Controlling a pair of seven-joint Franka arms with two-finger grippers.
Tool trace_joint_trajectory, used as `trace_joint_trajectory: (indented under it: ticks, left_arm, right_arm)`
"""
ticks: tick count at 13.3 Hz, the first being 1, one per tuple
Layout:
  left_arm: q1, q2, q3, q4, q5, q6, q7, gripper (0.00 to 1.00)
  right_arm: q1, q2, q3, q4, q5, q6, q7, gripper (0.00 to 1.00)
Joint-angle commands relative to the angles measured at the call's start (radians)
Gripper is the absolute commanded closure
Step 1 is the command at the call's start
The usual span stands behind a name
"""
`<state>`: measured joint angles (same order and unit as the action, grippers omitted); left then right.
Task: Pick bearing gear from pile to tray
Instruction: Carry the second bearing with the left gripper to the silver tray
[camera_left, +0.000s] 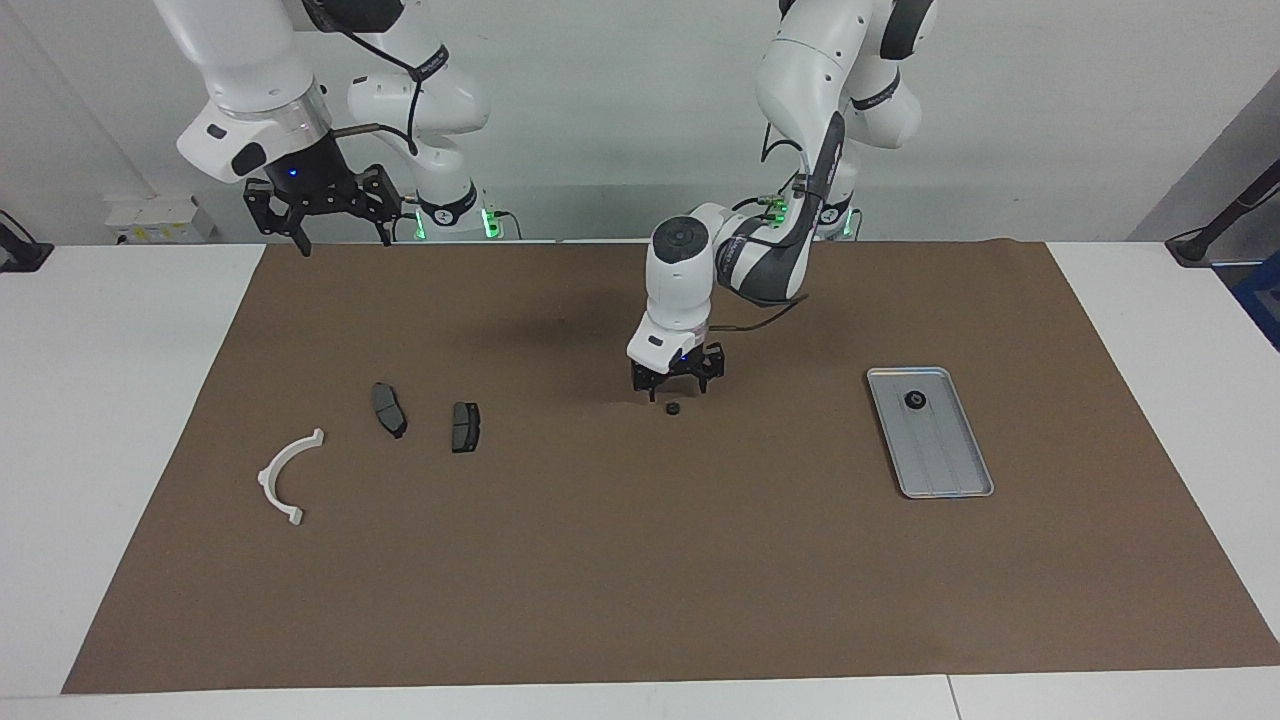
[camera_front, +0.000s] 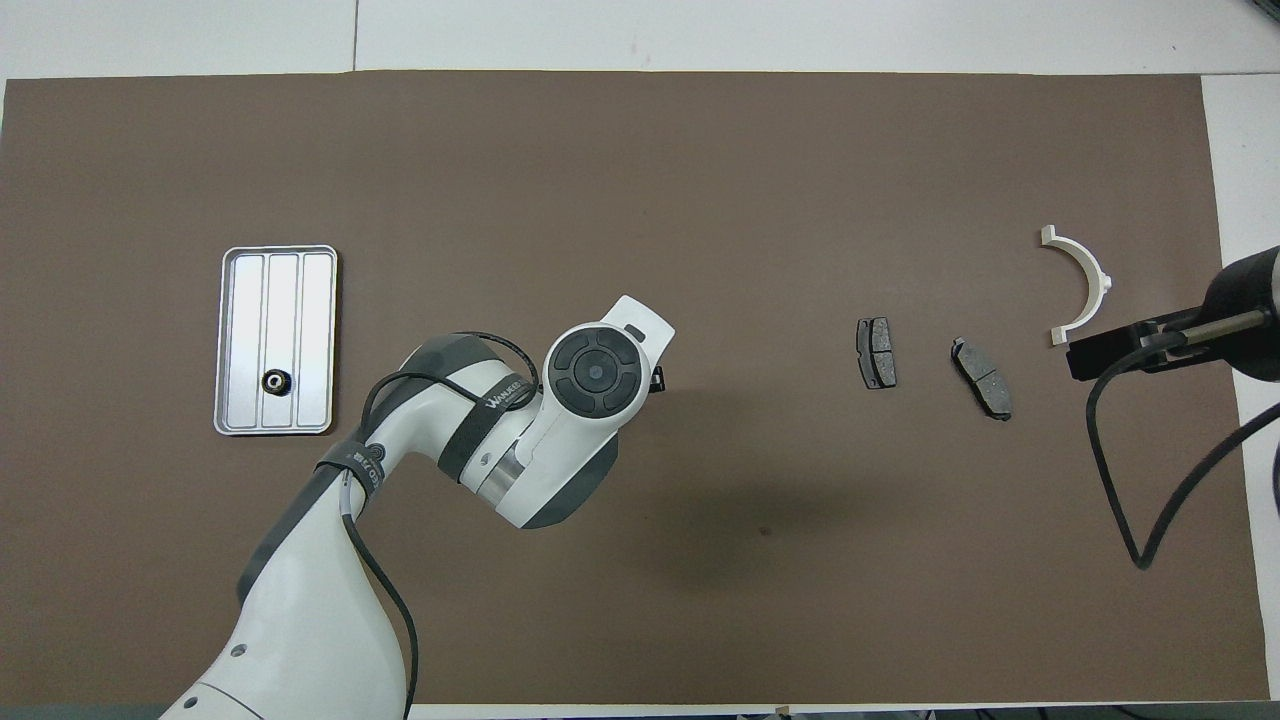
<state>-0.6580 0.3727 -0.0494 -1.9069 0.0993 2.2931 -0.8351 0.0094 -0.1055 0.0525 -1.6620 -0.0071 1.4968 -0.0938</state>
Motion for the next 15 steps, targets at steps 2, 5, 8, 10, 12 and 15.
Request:
trace_joint_trajectory:
  ticks: [2,5,8,10,12,15]
  left_arm:
    - [0.011,0.037,0.003,0.040,0.013,0.011,0.024,0.06]
    - [0.017,0.048,0.003,0.051,0.013,0.011,0.027,0.06]
    - [0.017,0.055,0.003,0.058,0.014,0.013,0.027,0.06]
    - [0.017,0.071,0.005,0.074,0.013,0.022,0.027,0.06]
    - [0.006,0.112,0.005,0.123,0.004,0.013,0.024,0.06]
    - [-0.002,0.112,0.005,0.121,0.000,0.003,0.024,0.06]
  right_arm:
    - [0.000,-0.013,0.006,-0.019,-0.002,0.005,0.000,0.00]
    - [0.003,-0.013,0.007,-0.019,0.004,0.026,0.055,0.00]
    - [0.006,-0.013,0.007,-0.024,0.001,0.062,0.055,0.00]
    - [0.006,-0.014,0.007,-0.024,0.001,0.065,0.058,0.00]
    - [0.006,-0.013,0.007,-0.024,0.002,0.075,0.059,0.00]
    - [0.004,-0.002,0.010,-0.022,0.007,0.077,0.065,0.00]
